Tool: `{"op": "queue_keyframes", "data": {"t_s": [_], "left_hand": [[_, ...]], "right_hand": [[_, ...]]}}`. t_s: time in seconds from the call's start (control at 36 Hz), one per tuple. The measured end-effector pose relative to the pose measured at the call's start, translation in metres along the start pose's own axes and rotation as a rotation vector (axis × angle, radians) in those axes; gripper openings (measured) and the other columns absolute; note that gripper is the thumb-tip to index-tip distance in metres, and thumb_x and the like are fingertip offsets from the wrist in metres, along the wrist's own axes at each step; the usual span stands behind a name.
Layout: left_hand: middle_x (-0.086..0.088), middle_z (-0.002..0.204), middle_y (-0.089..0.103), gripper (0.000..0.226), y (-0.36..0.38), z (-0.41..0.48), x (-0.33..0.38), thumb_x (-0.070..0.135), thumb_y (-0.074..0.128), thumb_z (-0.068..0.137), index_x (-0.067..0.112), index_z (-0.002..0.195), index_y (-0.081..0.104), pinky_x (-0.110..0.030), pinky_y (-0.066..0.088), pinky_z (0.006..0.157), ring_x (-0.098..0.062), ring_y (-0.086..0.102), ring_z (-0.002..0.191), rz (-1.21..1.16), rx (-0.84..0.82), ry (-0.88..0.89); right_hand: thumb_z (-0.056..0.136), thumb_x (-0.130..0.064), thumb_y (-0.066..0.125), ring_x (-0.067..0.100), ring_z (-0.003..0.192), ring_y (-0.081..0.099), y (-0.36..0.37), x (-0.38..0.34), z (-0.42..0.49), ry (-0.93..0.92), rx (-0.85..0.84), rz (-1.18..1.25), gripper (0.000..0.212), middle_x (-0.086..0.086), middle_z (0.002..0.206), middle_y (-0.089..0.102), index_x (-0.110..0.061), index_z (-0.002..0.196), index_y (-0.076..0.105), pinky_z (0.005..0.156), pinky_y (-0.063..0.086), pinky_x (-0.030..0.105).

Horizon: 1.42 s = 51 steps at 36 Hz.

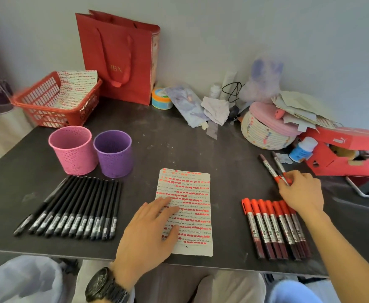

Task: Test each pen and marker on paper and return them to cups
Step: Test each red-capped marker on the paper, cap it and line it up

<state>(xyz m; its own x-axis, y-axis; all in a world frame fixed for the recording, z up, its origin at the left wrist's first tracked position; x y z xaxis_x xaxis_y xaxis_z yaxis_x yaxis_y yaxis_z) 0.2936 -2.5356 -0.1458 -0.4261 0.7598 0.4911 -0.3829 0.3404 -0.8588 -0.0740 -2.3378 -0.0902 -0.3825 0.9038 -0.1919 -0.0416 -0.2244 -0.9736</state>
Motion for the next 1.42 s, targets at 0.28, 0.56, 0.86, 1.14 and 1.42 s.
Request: {"op": "queue_keyframes", "data": {"t_s": [0.28,0.56,0.86,1.14,1.42], "left_hand": [[0.021,0.157,0.035,0.054,0.0,0.001,0.0,0.058,0.033,0.093,0.04,0.141,0.053,-0.025,0.003,0.123,-0.002,0.03,0.146,-0.008,-0.014,-0.005],[0.024,0.159,0.029,0.053,0.002,0.002,-0.001,0.059,0.033,0.096,0.042,0.144,0.047,-0.023,-0.002,0.122,0.0,0.025,0.147,0.01,-0.025,-0.006],[0.01,0.156,0.042,0.051,-0.001,0.0,0.003,0.053,0.039,0.095,0.032,0.138,0.058,-0.04,0.03,0.122,-0.013,0.034,0.147,-0.01,0.031,0.023],[0.009,0.144,0.052,0.042,-0.014,-0.005,0.008,0.045,0.047,0.095,0.027,0.13,0.063,-0.027,0.039,0.109,-0.01,0.043,0.136,-0.095,0.167,0.046],[0.014,0.106,0.062,0.017,-0.02,-0.077,0.039,0.033,0.054,0.099,0.025,0.112,0.062,-0.02,0.047,0.085,-0.009,0.061,0.098,-0.383,0.369,0.136]], "right_hand": [[0.099,-0.041,0.053,0.041,0.116,0.052,0.006,-0.021,0.01,-0.034,-0.014,-0.224,0.037,0.019,0.124,0.056,-0.014,0.123,0.063,0.091,0.047,0.047],[0.102,-0.032,0.05,0.046,0.113,0.053,0.004,-0.026,0.008,-0.017,0.07,-0.068,0.035,0.023,0.122,0.058,-0.009,0.123,0.064,0.092,0.046,0.051],[0.103,-0.033,0.058,0.009,0.09,0.068,-0.019,-0.075,-0.087,0.061,-0.091,1.205,0.011,-0.003,0.105,0.076,-0.029,0.101,0.067,0.074,0.051,0.031],[0.076,-0.014,0.062,0.024,0.076,0.075,-0.003,-0.11,-0.227,0.158,-0.421,1.728,0.029,0.017,0.098,0.077,-0.015,0.105,0.068,0.057,0.055,0.023],[0.065,-0.068,0.084,0.029,0.098,0.072,0.05,-0.082,-0.318,0.204,-0.502,1.472,0.065,0.007,0.103,0.077,-0.022,0.11,0.076,0.08,0.056,0.043]]}}
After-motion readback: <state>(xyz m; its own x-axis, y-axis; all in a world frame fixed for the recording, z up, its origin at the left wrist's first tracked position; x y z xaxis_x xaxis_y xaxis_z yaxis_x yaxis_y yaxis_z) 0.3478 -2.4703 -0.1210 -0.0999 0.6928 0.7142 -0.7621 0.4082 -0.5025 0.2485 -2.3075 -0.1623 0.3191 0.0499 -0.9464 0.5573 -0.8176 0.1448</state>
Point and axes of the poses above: each hand's wrist, its own z-axis towards the middle knuckle, its own y-axis out of the palm, x = y × z, the point moved 6 cm from there along z, towards the middle knuckle
